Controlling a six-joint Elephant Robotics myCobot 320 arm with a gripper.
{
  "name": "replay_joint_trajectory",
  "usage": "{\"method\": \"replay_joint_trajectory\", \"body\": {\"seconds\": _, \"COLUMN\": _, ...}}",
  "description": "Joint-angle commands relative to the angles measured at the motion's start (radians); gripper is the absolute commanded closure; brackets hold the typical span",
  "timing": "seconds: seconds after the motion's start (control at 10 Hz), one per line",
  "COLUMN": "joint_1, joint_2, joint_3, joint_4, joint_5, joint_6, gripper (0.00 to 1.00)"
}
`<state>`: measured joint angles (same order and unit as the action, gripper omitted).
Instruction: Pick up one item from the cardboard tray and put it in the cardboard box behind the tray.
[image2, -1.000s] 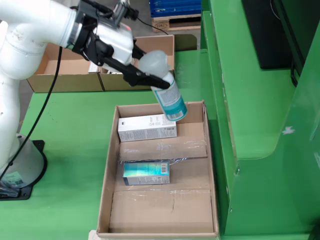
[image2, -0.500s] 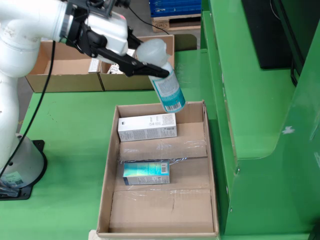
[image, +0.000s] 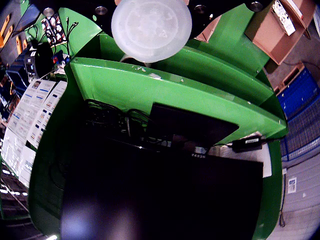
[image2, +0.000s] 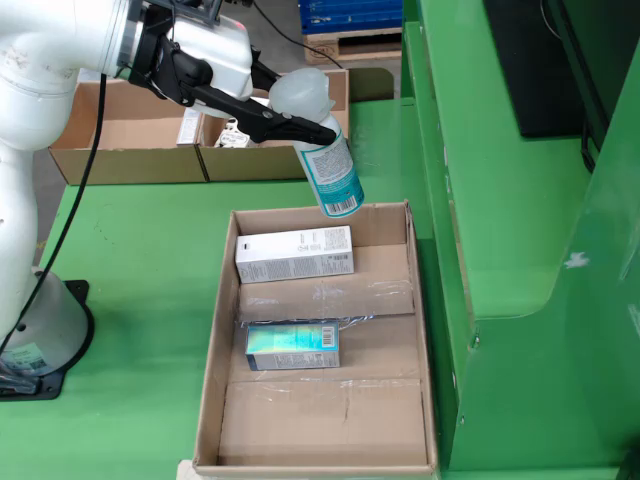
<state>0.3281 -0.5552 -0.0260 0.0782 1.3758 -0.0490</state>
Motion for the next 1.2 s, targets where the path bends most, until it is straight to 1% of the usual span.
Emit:
{"method": "replay_joint_trajectory", "body": {"seconds": 0.0, "joint_1": 0.033, "joint_2": 0.023, "joint_3": 0.026, "joint_4": 0.008, "joint_5": 0.002, "joint_6": -0.022, "gripper": 1.0}}
{"method": "replay_joint_trajectory", "body": {"seconds": 0.1, "joint_1": 0.073, "joint_2": 0.027, "joint_3": 0.026, "joint_4": -0.001, "joint_5": -0.003, "joint_6": -0.043, "gripper": 1.0}}
{"method": "replay_joint_trajectory", "body": {"seconds": 0.2, "joint_1": 0.073, "joint_2": 0.027, "joint_3": 0.026, "joint_4": -0.001, "joint_5": -0.003, "joint_6": -0.043, "gripper": 1.0}}
{"method": "replay_joint_trajectory", "body": {"seconds": 0.3, "joint_1": 0.107, "joint_2": 0.014, "joint_3": 0.026, "joint_4": 0.025, "joint_5": -0.014, "joint_6": -0.067, "gripper": 1.0}}
{"method": "replay_joint_trajectory", "body": {"seconds": 0.5, "joint_1": 0.107, "joint_2": 0.014, "joint_3": 0.026, "joint_4": 0.025, "joint_5": -0.014, "joint_6": -0.067, "gripper": 1.0}}
{"method": "replay_joint_trajectory", "body": {"seconds": 0.6, "joint_1": 0.143, "joint_2": 0.021, "joint_3": 0.026, "joint_4": -0.017, "joint_5": 0.002, "joint_6": -0.082, "gripper": 1.0}}
{"method": "replay_joint_trajectory", "body": {"seconds": 0.7, "joint_1": 0.143, "joint_2": 0.021, "joint_3": 0.026, "joint_4": -0.017, "joint_5": 0.002, "joint_6": -0.082, "gripper": 1.0}}
{"method": "replay_joint_trajectory", "body": {"seconds": 0.8, "joint_1": 0.171, "joint_2": 0.023, "joint_3": 0.026, "joint_4": -0.033, "joint_5": 0.016, "joint_6": -0.108, "gripper": 1.0}}
{"method": "replay_joint_trajectory", "body": {"seconds": 1.0, "joint_1": 0.171, "joint_2": 0.023, "joint_3": 0.026, "joint_4": -0.033, "joint_5": 0.016, "joint_6": -0.108, "gripper": 1.0}}
{"method": "replay_joint_trajectory", "body": {"seconds": 1.1, "joint_1": 0.19, "joint_2": 0.046, "joint_3": 0.026, "joint_4": -0.092, "joint_5": 0.043, "joint_6": -0.124, "gripper": 1.0}}
